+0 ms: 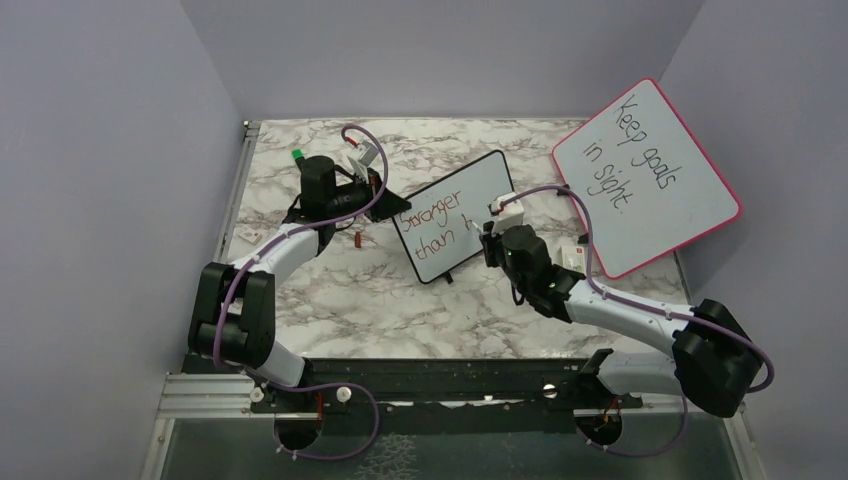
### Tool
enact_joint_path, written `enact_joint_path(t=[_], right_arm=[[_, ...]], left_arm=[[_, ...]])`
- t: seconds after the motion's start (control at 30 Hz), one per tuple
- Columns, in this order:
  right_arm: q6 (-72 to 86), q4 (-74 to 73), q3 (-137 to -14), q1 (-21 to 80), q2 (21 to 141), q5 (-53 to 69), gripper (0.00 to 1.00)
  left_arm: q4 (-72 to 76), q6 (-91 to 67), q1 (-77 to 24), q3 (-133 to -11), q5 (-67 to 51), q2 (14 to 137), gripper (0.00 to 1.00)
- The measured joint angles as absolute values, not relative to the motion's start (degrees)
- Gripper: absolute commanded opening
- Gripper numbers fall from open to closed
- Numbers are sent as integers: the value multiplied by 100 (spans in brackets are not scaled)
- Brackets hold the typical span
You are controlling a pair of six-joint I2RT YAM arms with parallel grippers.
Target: Write a sentence on the whiteboard
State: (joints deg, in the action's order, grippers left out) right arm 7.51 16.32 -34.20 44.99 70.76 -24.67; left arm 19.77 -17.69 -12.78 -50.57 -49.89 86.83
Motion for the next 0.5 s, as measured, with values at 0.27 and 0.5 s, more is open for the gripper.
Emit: enact_joint_path(t=[0.27, 0.5], right_arm=[[797, 1415, -3420, 4488, 7046, -2438, 1], [792, 1332, -3420, 4488, 7019, -2263, 1]], left_arm=[[1975, -1769, -1278, -5057, -4989, 8683, 0], [1970, -1769, -1278, -5057, -4989, 8683, 0]])
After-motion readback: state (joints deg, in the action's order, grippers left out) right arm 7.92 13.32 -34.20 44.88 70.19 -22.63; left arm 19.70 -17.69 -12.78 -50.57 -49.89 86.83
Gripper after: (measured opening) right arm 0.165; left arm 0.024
